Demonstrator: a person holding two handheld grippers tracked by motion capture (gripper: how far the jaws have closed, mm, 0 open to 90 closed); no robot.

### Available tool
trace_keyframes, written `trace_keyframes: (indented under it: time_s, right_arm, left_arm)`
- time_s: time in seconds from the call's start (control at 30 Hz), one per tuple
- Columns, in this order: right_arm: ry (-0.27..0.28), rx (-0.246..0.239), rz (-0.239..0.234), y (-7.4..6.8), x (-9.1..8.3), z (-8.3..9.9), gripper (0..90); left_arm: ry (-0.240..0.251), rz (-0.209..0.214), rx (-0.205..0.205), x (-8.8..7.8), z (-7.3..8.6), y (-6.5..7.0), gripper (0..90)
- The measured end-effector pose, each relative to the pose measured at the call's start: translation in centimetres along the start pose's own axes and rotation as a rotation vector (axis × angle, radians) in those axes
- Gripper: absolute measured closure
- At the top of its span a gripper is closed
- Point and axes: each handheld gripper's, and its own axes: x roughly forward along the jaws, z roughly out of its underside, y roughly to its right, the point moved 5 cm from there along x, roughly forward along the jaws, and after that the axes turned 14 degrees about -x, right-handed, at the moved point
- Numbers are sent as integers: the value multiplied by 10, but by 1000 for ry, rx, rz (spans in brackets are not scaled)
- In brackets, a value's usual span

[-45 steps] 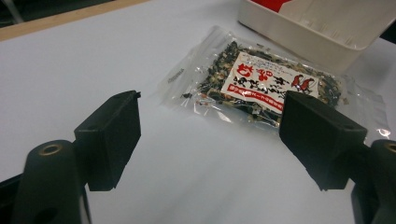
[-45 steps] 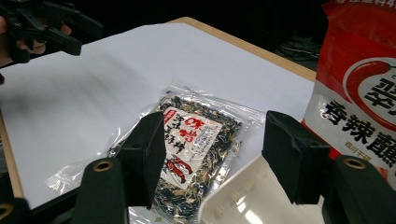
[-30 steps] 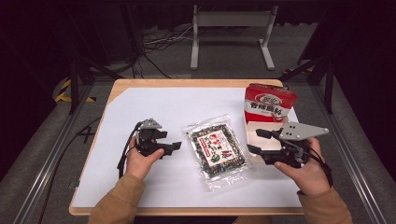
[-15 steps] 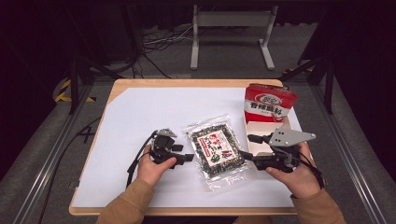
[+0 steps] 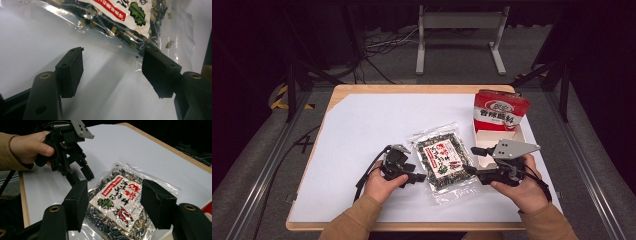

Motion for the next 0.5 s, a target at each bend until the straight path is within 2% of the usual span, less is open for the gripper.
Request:
trace_keyframes:
  time_s: [0.1, 0.3, 0.5]
  right_arm:
    - [-3, -14, -6, -3, 4, -1, 391]
    - [11, -13, -3, -2, 2, -3, 384]
    - [7, -13, -9, -3, 5, -1, 383]
  left_arm:
    - [-4, 14, -14, 0, -1, -1, 333]
    - [-17, 42, 2, 5, -2, 4, 319]
    - [-15, 79, -15, 11, -4, 10, 330]
